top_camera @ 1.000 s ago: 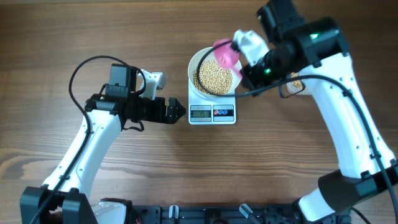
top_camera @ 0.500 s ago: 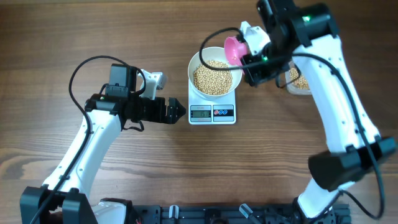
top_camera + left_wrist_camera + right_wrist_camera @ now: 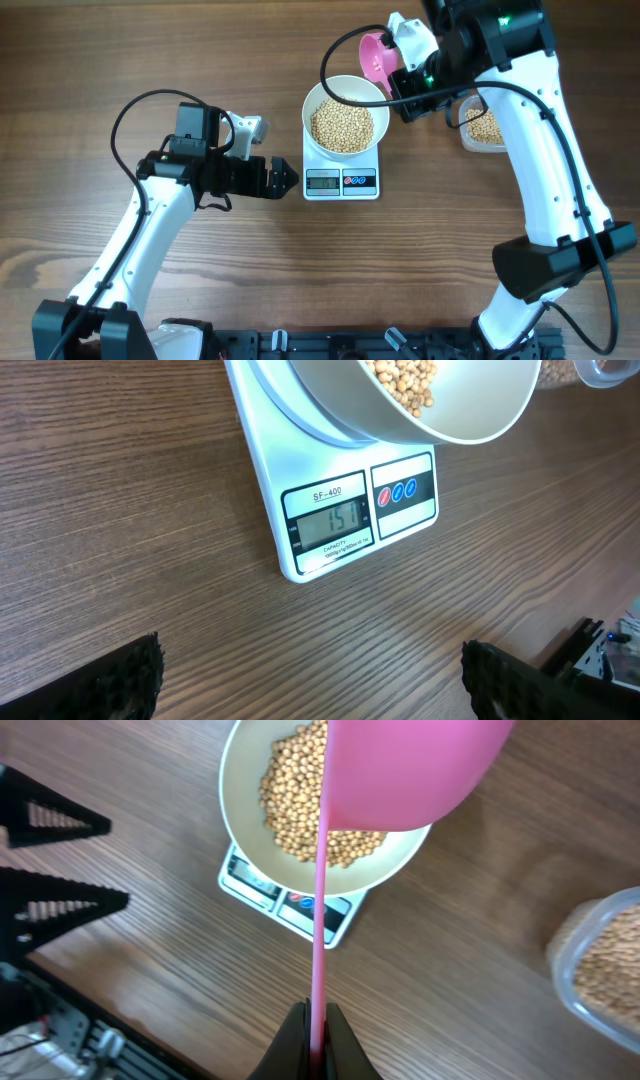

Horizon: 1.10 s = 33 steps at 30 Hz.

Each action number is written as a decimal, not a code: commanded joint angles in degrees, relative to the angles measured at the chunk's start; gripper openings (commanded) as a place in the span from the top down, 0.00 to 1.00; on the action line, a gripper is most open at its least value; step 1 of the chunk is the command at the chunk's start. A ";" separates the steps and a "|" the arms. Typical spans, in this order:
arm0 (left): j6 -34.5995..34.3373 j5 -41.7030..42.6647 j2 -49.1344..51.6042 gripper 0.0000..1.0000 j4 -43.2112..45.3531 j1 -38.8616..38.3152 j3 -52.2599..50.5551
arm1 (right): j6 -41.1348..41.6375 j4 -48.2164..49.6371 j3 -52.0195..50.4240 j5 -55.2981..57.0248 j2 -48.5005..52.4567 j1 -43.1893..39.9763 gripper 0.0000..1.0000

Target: Scoop item into bowl and weigh 150g on scale

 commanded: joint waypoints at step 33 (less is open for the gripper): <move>1.16 -0.37 0.22 0.00 0.17 -0.15 1.09 | 6.34 2.23 0.39 11.74 8.02 6.10 0.96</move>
